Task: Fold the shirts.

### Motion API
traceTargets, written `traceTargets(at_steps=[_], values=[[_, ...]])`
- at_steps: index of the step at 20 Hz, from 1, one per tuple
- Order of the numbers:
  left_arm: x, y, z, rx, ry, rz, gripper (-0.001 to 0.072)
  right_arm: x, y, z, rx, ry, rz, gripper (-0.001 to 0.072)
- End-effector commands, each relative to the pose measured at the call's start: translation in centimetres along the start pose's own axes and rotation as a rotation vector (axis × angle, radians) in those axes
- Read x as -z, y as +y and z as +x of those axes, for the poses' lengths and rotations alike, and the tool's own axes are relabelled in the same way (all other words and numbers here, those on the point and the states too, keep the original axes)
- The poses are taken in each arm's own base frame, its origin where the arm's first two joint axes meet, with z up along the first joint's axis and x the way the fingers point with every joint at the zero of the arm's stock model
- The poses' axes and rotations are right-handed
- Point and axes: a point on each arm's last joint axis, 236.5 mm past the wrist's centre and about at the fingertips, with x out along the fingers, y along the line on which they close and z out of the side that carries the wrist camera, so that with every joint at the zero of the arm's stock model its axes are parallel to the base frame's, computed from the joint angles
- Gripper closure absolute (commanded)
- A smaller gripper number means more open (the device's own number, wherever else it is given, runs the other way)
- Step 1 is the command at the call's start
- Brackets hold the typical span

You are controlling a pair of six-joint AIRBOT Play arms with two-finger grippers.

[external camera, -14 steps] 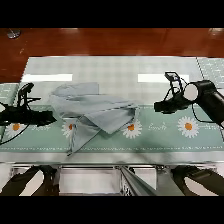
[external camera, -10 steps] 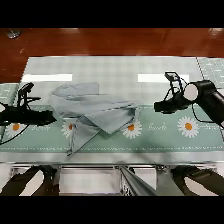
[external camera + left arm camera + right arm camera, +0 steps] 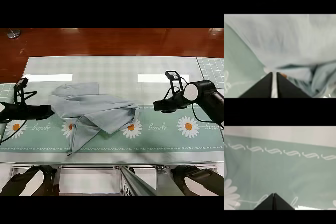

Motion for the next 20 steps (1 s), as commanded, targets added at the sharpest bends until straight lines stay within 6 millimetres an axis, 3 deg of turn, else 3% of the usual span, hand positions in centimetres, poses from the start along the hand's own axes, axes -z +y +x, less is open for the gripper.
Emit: traceTargets(at_steps=[1,2,3,5,7,10,11,12,13,14,15,20], values=[[-5.7,1.5,-0.3,-0.054,-0.224,-0.028,0.0144,-4.4,0.9,-0.4,-0.041,-0.187,0.021,0.069],[-6.8,2.0,0.0,-0.062,-0.244,-0.044,0.0009,-5.6,1.1,-0.7,-0.049,-0.236,0.035,0.046],[-7.2,2.3,0.7,-0.064,-0.226,-0.056,0.0009,-6.7,1.1,-0.9,-0.056,-0.283,0.055,0.0086],[-7.2,3.3,2.7,-0.049,-0.133,-0.173,0.001,-7.5,0.6,-1.0,-0.035,-0.319,0.071,0.0078],[-5.6,3.4,4.9,0.02,0.059,-0.348,0.0011,-6.8,-0.9,-0.8,0.012,-0.288,0.114,0.008],[-2.7,1.5,7.4,0.194,0.327,-0.466,0.0012,-4.5,-6.8,-0.4,0.108,-0.199,0.25,0.0086],[-1.9,1.4,8.1,0.209,0.372,-0.474,0.0012,-3.1,-8.1,-0.2,0.089,-0.158,0.345,0.0086],[-1.4,1.3,8.8,0.209,0.392,-0.464,0.0013,-2.0,-7.5,0.0,0.021,-0.125,0.398,0.0087],[-1.2,1.2,9.4,0.206,0.399,-0.456,0.0018,-1.1,-5.3,0.3,-0.087,-0.1,0.396,0.0087],[-1.4,1.2,9.9,0.2,0.386,-0.444,0.025,-0.1,-2.6,0.7,-0.188,-0.064,0.375,0.0086],[-1.9,1.0,10.2,0.207,0.359,-0.389,0.0696,1.3,0.4,1.0,-0.28,-0.014,0.349,0.0086],[-4.6,-0.9,9.7,0.28,0.288,-0.327,0.0688,7.4,11.2,2.6,-0.467,0.177,0.242,0.0086]])
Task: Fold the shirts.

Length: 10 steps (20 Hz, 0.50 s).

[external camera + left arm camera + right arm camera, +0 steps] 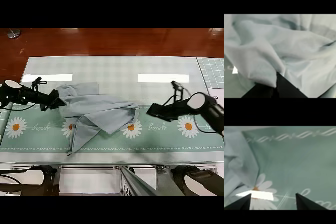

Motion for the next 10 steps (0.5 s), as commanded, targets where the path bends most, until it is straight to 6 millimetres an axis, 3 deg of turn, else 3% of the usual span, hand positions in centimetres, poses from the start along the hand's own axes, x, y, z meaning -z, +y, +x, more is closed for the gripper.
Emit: traceTargets(at_steps=[1,3,4,6,10], values=[[-0.9,-1.4,-0.2,0.04,-0.016,0.045,0.0688,5.9,6.4,3.0,-0.16,0.159,-0.035,0.0086],[-0.9,-1.4,-0.2,0.04,-0.017,0.049,0.0688,7.6,8.6,4.8,-0.18,0.179,-0.078,0.0086],[-0.9,-1.4,-0.2,0.04,-0.016,0.053,0.0688,7.7,8.6,5.5,-0.172,0.176,-0.086,0.0087],[-0.8,-1.5,-0.2,0.041,-0.013,0.057,0.0688,7.1,8.5,6.5,-0.166,0.164,-0.042,0.0087],[-0.6,-1.7,0.0,0.04,-0.008,0.073,0.0687,5.9,11.3,7.7,-0.257,0.165,0.0,0.0087]])
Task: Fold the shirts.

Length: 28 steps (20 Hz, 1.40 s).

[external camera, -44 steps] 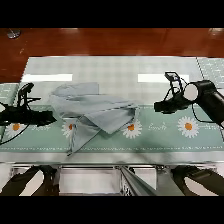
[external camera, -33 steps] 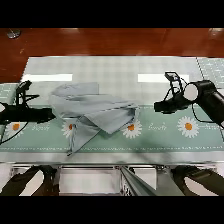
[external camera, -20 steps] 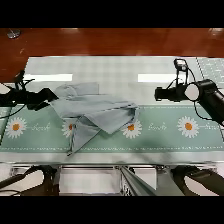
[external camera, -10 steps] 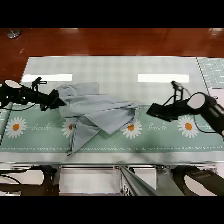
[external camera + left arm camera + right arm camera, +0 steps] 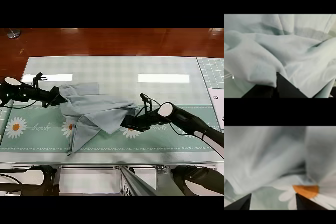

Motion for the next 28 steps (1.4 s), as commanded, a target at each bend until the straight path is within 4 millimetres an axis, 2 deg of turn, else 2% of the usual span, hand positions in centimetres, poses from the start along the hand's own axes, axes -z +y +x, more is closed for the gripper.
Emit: traceTargets(at_steps=[1,4,5,8,10,12,13,14,15,16,17,18,19,21,22,23,25,27,28], values=[[0.1,-0.3,0.2,0.001,0.004,0.02,0.0688,-1.5,2.7,1.7,-0.086,-0.018,0.033,0.0087],[0.2,-0.7,0.6,-0.001,0.008,0.031,0.0688,-2.5,4.4,3.4,-0.099,-0.006,0.019,0.0106],[0.1,-0.8,0.8,-0.002,0.004,0.037,0.0688,-2.8,4.9,3.6,-0.104,0.002,0.013,0.0204],[0.1,-2.6,1.2,0.049,-0.002,0.045,0.0688,-5.4,5.7,3.8,-0.107,-0.044,-0.028,0.0698],[0.2,-4.9,0.2,0.131,-0.001,0.071,0.0687,-7.1,6.8,2.0,-0.108,-0.039,-0.162,0.0698],[-1.2,-7.9,-3.0,0.208,-0.053,0.109,0.0688,-11.4,9.1,-2.9,-0.108,-0.137,-0.267,0.0699],[-2.6,-10.1,-5.6,0.245,-0.122,0.15,0.0688,-14.3,10.9,-7.1,-0.121,-0.234,-0.31,0.0699],[-4.2,-13.1,-9.3,0.283,-0.226,0.213,0.0689,-16.8,12.8,-11.8,-0.135,-0.335,-0.356,0.0699],[-5.5,-16.5,-13.7,0.312,-0.345,0.295,0.0688,-19.0,15.0,-17.4,-0.142,-0.454,-0.406,0.0699],[-6.1,-19.9,-18.2,0.323,-0.465,0.386,0.0689,-20.2,17.2,-23.4,-0.145,-0.571,-0.465,0.0699],[-6.0,-23.2,-22.9,0.325,-0.586,0.481,0.0689,-20.1,19.4,-28.8,-0.145,-0.672,-0.53,0.0699],[-5.0,-26.7,-28.0,0.326,-0.716,0.579,0.0689,-19.1,21.4,-33.9,-0.134,-0.764,-0.599,0.0699],[-3.2,-29.8,-32.7,0.327,-0.835,0.67,0.0689,-17.3,22.9,-38.4,-0.107,-0.849,-0.667,0.0699],[1.8,-34.3,-39.8,0.322,-1.013,0.817,0.0689,-11.9,25.0,-46.3,-0.039,-1.01,-0.778,0.0699],[4.3,-35.7,-42.5,0.311,-1.091,0.872,0.0689,-9.1,25.3,-49.1,-0.01,-1.071,-0.811,0.0699],[6.9,-36.6,-45.1,0.272,-1.176,0.918,0.0689,-6.1,25.0,-51.6,0.027,-1.132,-0.834,0.0699],[10.7,-36.2,-48.3,0.133,-1.3,0.935,0.0689,-1.1,23.1,-55.3,0.117,-1.218,-0.815,0.0699],[13.6,-34.2,-49.5,-0.063,-1.358,0.926,0.0689,3.1,20.7,-58.0,0.198,-1.285,-0.771,0.0699],[14.9,-33.3,-49.4,-0.132,-1.357,0.914,0.0689,5.0,19.6,-59.0,0.229,-1.313,-0.751,0.0699]])
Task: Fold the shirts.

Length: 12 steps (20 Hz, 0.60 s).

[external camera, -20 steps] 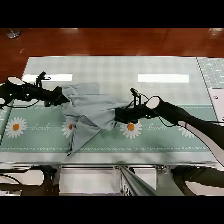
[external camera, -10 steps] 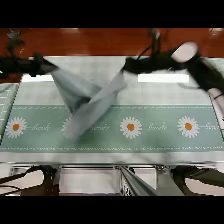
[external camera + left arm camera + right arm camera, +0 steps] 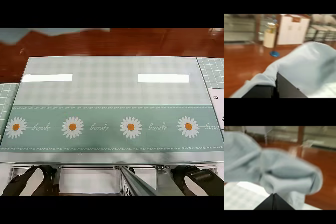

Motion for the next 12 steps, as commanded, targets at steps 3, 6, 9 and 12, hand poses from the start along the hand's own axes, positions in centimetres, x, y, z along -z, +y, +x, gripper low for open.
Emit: traceTargets(at_steps=[3,6,9,12], values=[[1.7,-3.7,-8.0,-0.18,0.082,0.139,0.0689,0.5,-2.7,-12.0,0.254,-0.044,-0.017,0.0699],[8.9,-4.2,-8.1,-0.117,0.313,-0.014,0.0688,3.4,-3.1,-11.2,0.259,0.071,0.005,0.0699],[19.2,-2.9,-7.1,-0.057,0.593,-0.242,0.0689,8.8,-4.5,-6.5,0.261,0.25,0.053,0.0699],[31.6,-1.6,-6.2,-0.019,0.874,-0.494,0.0689,16.8,-6.8,-0.3,0.276,0.442,0.099,0.0701]])
